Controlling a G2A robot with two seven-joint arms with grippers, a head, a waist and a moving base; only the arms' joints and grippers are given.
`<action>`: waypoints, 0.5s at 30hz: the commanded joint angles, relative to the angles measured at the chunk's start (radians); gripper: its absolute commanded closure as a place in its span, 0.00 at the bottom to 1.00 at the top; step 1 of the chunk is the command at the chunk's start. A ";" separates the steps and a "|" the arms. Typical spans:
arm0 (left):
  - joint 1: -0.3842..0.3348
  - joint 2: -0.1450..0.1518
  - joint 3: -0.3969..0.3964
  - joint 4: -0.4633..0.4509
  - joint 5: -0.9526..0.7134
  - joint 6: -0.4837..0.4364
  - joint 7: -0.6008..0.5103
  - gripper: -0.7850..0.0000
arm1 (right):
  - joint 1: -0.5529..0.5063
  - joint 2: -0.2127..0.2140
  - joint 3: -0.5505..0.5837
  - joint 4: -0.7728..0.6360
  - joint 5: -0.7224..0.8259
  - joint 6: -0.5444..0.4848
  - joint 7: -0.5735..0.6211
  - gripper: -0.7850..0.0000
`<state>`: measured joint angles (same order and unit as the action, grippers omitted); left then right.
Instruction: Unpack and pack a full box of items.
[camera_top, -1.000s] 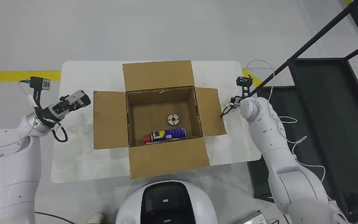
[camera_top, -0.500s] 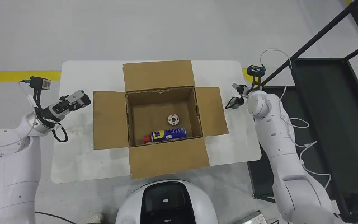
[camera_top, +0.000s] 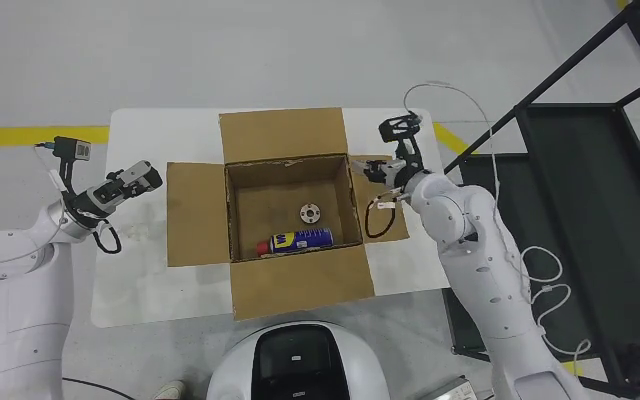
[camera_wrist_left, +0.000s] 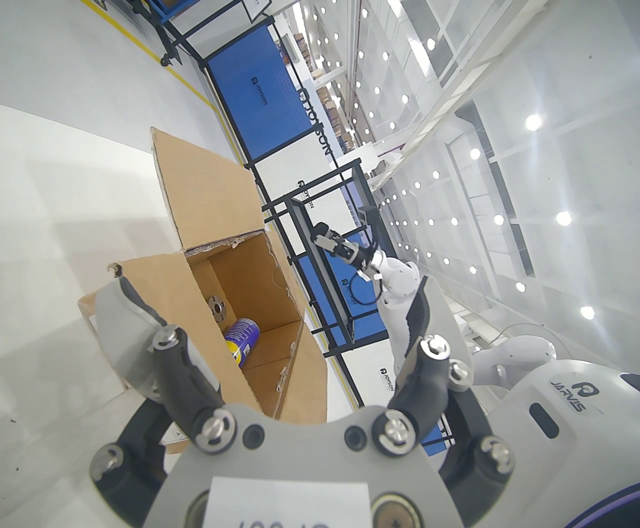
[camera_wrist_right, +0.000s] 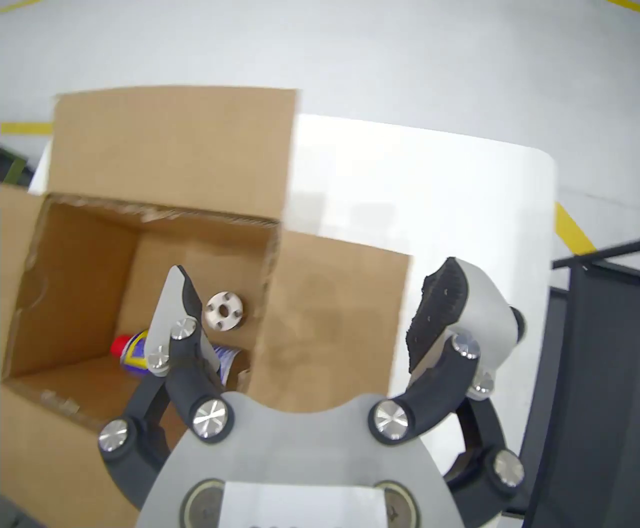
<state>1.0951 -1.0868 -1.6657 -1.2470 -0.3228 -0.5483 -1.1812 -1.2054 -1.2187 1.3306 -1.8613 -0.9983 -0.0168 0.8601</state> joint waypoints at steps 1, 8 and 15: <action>0.000 0.000 0.000 0.000 0.000 0.000 0.000 0.00 | -0.002 0.001 -0.043 -0.035 -0.011 -0.072 0.032 0.00; 0.000 0.000 0.000 0.000 0.000 0.000 0.000 0.00 | 0.041 0.002 -0.148 0.013 -0.020 -0.274 0.063 0.00; 0.000 0.000 0.000 0.000 0.000 0.000 0.000 0.00 | 0.070 -0.001 -0.167 0.066 0.047 -0.314 0.069 0.00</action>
<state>1.0951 -1.0868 -1.6657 -1.2470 -0.3228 -0.5483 -1.1812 -1.1345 -1.2198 1.1637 -1.7943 -0.9479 -0.3314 0.9297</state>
